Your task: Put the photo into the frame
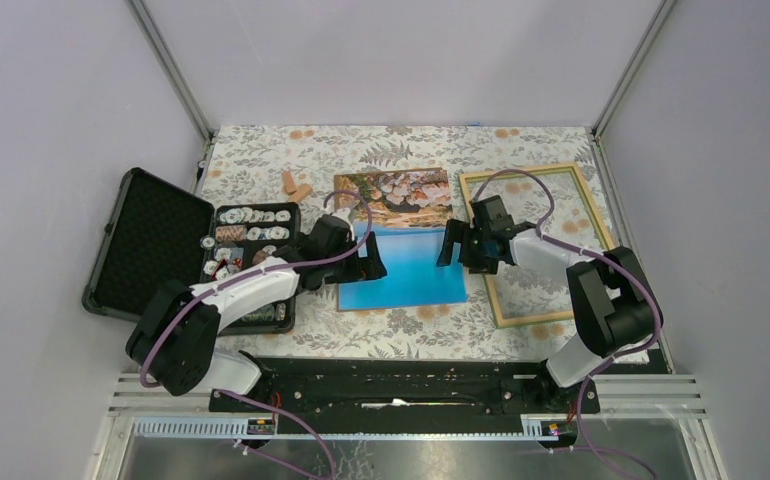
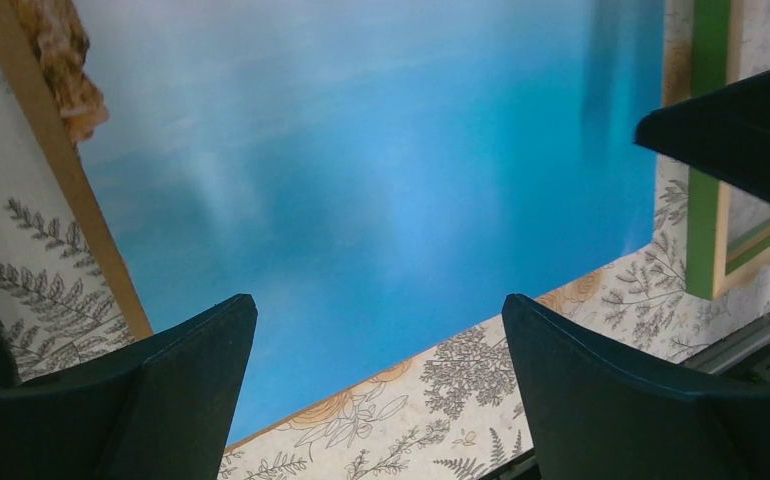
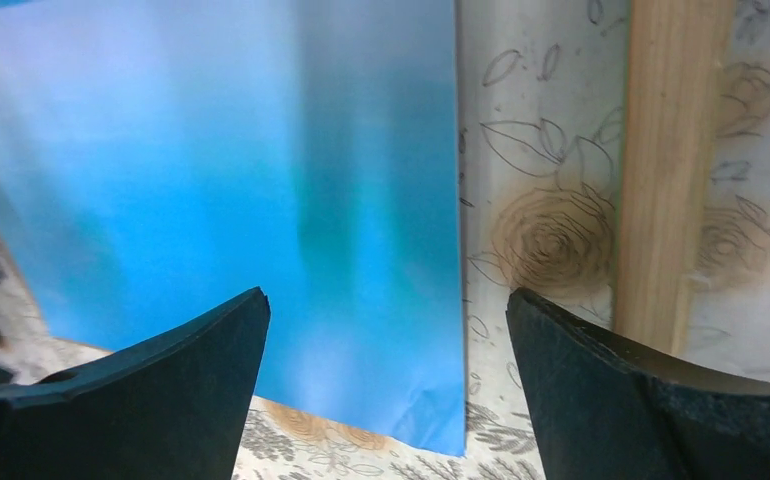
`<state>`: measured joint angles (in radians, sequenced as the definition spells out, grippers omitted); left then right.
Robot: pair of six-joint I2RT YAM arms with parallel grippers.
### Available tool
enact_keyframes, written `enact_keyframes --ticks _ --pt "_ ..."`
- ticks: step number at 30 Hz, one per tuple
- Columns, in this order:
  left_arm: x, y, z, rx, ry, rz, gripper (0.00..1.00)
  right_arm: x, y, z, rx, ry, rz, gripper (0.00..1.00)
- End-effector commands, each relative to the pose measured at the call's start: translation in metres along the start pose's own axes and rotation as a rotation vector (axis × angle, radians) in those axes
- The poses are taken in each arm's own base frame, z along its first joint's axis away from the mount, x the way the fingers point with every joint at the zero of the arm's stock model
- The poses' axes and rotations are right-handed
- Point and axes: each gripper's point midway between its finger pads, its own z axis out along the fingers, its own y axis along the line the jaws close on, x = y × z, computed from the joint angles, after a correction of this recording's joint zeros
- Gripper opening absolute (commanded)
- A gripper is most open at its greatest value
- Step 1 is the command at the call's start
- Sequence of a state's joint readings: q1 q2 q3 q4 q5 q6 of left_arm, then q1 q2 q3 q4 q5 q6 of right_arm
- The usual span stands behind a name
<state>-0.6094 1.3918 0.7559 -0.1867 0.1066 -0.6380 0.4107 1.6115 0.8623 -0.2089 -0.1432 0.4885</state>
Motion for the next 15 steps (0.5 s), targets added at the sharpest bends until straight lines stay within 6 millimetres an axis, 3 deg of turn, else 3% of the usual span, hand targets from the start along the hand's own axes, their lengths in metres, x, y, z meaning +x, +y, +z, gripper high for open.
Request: enact_keyframes --ticks 1,6,15 --pt "0.002 0.003 0.007 0.021 -0.062 -0.118 0.99 0.014 0.025 0.001 -0.18 0.058 0.055 0.96" --pt "0.018 0.013 0.012 0.012 -0.039 -0.151 0.99 0.013 0.039 -0.01 -0.251 0.064 0.054 0.95" --pt "0.026 0.02 0.014 -0.004 -0.027 -0.146 0.99 0.005 0.048 -0.032 -0.265 0.039 0.045 0.93"
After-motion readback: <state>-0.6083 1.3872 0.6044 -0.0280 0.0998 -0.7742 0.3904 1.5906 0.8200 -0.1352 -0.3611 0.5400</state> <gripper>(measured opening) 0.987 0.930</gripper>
